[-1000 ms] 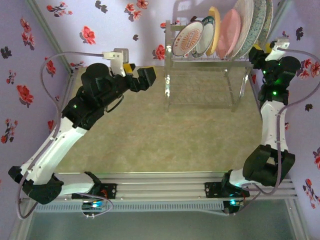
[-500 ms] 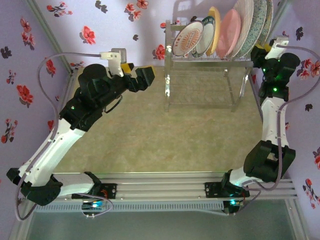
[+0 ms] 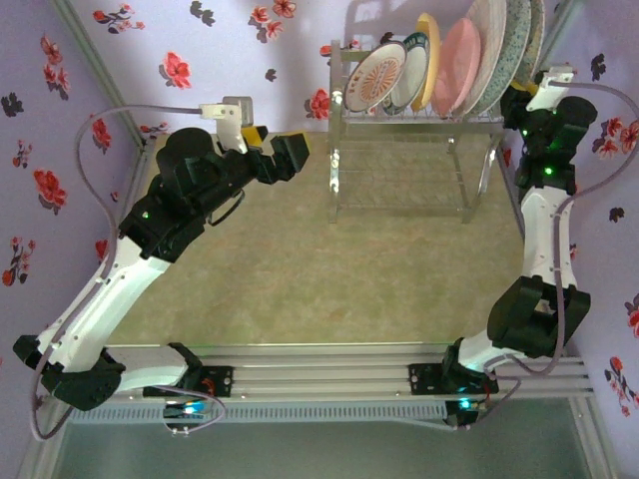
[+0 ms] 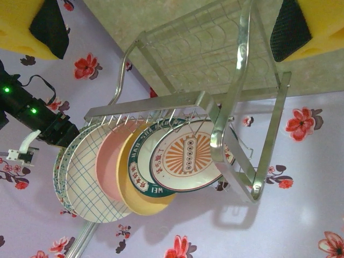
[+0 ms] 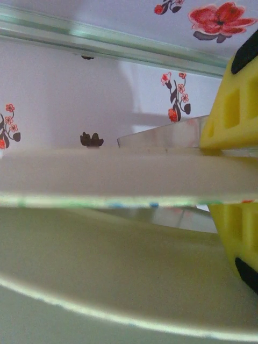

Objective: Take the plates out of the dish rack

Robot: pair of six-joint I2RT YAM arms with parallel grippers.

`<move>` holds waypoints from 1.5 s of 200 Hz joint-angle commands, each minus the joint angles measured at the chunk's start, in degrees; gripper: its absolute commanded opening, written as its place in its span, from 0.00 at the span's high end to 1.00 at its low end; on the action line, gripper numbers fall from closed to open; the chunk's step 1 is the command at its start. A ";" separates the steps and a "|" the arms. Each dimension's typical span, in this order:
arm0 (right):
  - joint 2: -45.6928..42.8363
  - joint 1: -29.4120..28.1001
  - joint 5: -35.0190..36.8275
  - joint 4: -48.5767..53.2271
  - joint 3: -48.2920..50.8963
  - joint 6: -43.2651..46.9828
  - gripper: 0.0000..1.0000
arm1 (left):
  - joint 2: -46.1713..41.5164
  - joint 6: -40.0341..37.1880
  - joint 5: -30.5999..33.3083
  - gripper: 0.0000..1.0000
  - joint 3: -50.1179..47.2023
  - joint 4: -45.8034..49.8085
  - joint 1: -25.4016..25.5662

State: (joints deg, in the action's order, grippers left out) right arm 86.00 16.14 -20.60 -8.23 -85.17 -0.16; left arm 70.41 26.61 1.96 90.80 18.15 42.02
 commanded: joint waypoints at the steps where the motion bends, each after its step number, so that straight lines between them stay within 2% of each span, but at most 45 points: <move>1: 1.14 -1.12 -0.05 1.34 -2.51 0.87 0.81 | -0.72 0.28 1.05 0.00 -0.21 -2.08 0.54; 45: 0.58 -2.32 1.60 2.12 -2.12 1.89 0.85 | -0.71 0.11 1.20 0.00 -0.37 -2.11 0.53; 108: -0.79 -3.36 4.74 2.67 -1.78 2.19 1.00 | -0.41 -0.26 1.31 0.00 0.28 -2.39 0.60; 148: -1.67 -3.49 7.15 3.12 -2.49 2.16 1.00 | -0.60 -0.25 1.34 0.00 0.78 -4.28 0.52; 201: -1.72 -3.57 9.55 3.40 -4.65 1.69 1.00 | -1.69 0.63 1.44 0.00 -1.68 -13.05 0.52; 257: -1.74 -3.58 12.00 4.02 -7.44 1.40 1.00 | -1.72 0.81 1.39 0.00 -2.31 -16.12 0.52; 300: -1.71 -3.57 14.30 4.91 -9.13 1.65 1.00 | -3.30 1.07 0.62 0.00 -7.40 -26.72 0.52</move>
State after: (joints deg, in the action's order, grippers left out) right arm 85.82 12.67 -6.57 0.43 -90.80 1.32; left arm 68.86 26.89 2.52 85.67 0.54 42.06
